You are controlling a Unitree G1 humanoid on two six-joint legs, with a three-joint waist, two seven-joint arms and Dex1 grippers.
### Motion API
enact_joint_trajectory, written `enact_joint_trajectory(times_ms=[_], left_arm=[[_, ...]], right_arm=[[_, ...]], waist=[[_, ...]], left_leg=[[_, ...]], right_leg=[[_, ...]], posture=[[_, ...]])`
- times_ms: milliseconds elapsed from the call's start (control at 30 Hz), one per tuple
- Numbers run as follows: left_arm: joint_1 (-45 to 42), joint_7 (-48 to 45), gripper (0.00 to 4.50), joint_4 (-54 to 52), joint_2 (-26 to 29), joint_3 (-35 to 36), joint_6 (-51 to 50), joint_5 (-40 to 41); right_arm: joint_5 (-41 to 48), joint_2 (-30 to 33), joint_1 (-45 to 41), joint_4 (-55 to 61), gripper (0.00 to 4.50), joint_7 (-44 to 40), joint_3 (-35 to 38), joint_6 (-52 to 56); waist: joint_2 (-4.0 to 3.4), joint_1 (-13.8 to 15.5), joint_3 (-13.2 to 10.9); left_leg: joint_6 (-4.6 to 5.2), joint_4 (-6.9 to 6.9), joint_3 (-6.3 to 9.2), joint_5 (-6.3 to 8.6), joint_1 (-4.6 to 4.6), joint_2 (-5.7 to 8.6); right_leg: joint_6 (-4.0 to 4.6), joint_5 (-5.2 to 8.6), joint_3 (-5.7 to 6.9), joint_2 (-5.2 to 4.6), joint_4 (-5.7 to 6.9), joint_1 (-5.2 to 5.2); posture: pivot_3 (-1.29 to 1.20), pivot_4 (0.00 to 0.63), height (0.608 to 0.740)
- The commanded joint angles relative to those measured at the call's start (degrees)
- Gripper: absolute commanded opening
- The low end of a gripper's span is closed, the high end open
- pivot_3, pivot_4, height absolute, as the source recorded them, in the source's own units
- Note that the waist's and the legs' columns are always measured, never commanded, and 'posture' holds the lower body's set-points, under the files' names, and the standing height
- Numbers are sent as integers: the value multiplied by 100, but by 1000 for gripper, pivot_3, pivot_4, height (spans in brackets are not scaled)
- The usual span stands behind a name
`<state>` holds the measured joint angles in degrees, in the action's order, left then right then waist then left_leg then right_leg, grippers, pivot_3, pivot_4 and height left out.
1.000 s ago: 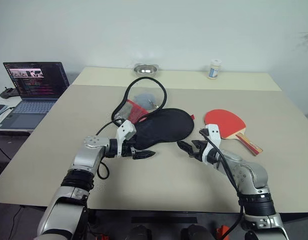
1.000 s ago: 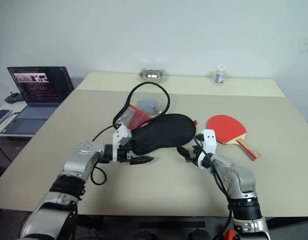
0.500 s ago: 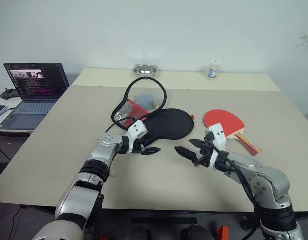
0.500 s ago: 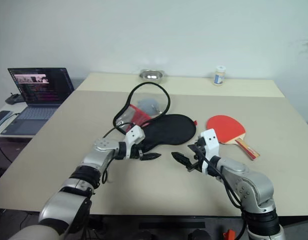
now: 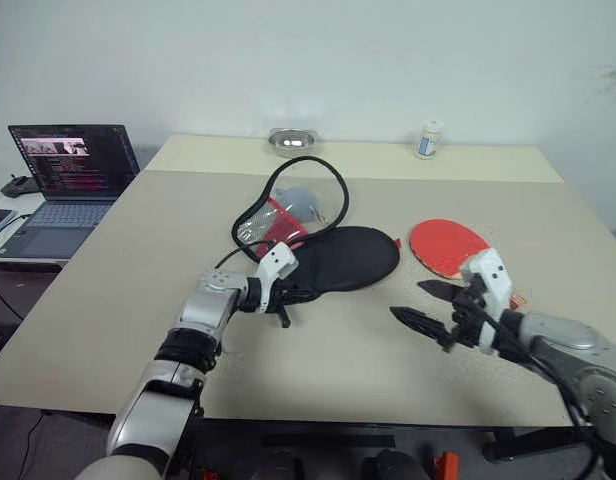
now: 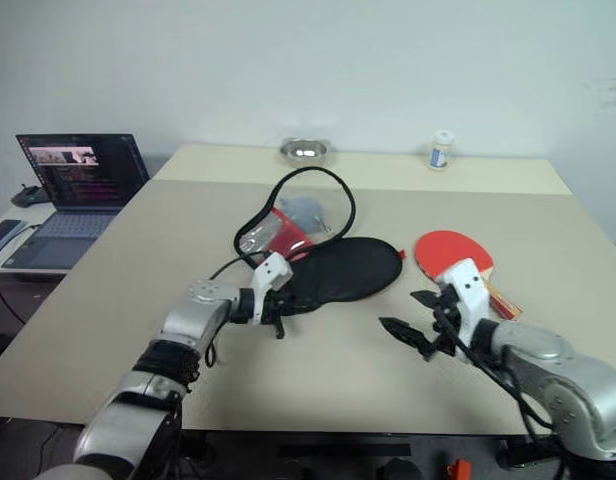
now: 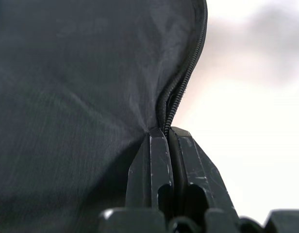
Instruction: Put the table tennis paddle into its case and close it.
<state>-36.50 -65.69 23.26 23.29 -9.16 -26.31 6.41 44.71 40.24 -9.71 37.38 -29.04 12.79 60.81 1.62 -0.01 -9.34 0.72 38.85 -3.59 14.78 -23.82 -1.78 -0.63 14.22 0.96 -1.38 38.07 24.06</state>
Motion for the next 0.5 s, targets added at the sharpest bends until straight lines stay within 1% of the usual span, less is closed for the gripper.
enact_joint_trajectory(times_ms=[33, 100, 133, 200, 300, 400, 500], left_arm=[[195, 102, 21, -969, -131, -261, -787, 218], [235, 329, 21, -1286, -360, -367, -1179, 270], [237, 388, 21, -1380, -431, -392, -1313, 296], [166, 683, 21, -1387, -711, -401, -1475, 310], [-105, 1240, 21, -1061, -1296, -380, -1486, 268], [-287, 1550, 21, -801, -1612, -315, -1469, 288], [-540, 2013, 21, -388, -2125, -315, -1248, 247]], right_arm=[[147, 281, 120, 74, 4500, -311, 375, -179], [131, 494, 315, 101, 4500, -528, 434, -235], [124, 560, 385, 117, 4500, -590, 428, -270], [103, 645, 525, 146, 4500, -686, 384, -344], [16, 690, 665, 174, 4500, -738, 308, -462], [-5, 689, 705, 173, 4500, -732, 271, -527], [-70, 715, 802, 154, 4500, -780, 267, -613]], waist=[[0, -1, 0], [0, 29, 0], [0, 34, 0], [1, 35, 0], [2, 39, -1], [3, 41, -2], [3, 44, -2]], left_leg=[[0, 0, 1, 0, 2, -1], [0, 0, 6, 0, 2, 0], [0, 0, 7, 0, 1, 1], [0, 3, 6, 0, 0, 4], [0, 3, 7, 0, 0, 5], [0, 3, 9, 0, 0, 5], [0, 3, 10, 0, 0, 6]], right_leg=[[0, 0, 0, 1, 2, 0], [-1, 1, 3, 2, 3, -2], [-15, 9, 4, 1, 2, -2], [-22, 13, 2, 1, 1, -3], [-25, 14, 1, 1, 1, -4], [-25, 14, 2, 3, 2, -3], [-26, 14, 2, 5, 1, -3]], posture=[[0, 150, 740], [0, 150, 740], [0, 150, 740], [0, 150, 740], [0, 150, 740], [0, 150, 740], [0, 150, 740]])
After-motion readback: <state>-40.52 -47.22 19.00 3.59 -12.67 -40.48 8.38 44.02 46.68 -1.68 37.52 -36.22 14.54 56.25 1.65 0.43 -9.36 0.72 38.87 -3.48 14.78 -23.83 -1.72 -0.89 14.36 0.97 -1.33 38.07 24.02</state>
